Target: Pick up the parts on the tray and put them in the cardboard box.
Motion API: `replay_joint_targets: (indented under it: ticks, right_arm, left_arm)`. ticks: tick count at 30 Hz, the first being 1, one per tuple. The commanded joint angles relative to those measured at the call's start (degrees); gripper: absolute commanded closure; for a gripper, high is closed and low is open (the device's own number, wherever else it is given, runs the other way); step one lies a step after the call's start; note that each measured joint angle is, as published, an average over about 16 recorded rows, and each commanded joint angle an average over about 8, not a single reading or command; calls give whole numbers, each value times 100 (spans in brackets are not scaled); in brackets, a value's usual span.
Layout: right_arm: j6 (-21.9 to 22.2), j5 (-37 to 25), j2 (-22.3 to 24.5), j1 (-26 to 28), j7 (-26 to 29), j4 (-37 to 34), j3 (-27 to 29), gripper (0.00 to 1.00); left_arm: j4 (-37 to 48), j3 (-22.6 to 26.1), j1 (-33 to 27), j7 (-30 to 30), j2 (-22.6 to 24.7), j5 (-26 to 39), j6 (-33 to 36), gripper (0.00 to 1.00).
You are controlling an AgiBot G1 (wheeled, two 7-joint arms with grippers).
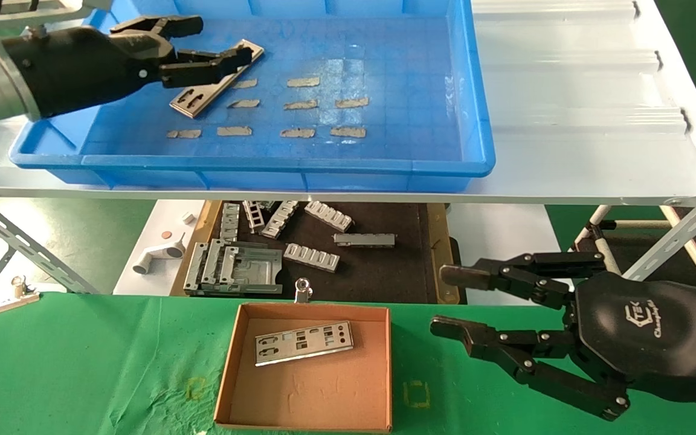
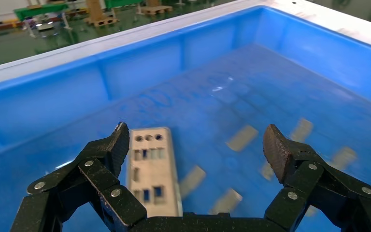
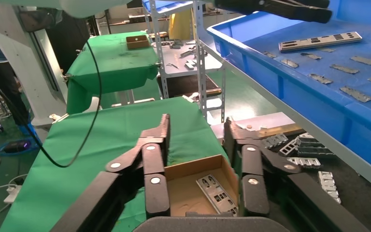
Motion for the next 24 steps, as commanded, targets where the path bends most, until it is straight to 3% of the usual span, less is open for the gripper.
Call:
replay_joint_targets:
  ticks: [1,11,24]
  right_arm:
    - [0,0,0,0,0,0,0,100]
    - [0,0,0,0,0,0,0,100]
    - [0,0,0,0,0,0,0,100]
  left_arm:
    - [433,73,-248,98,170,135,-67,0]
    - [1619,309,-916,515,680,533,-362,0]
    - [2262,371,-1158,777,896,634,-485,3]
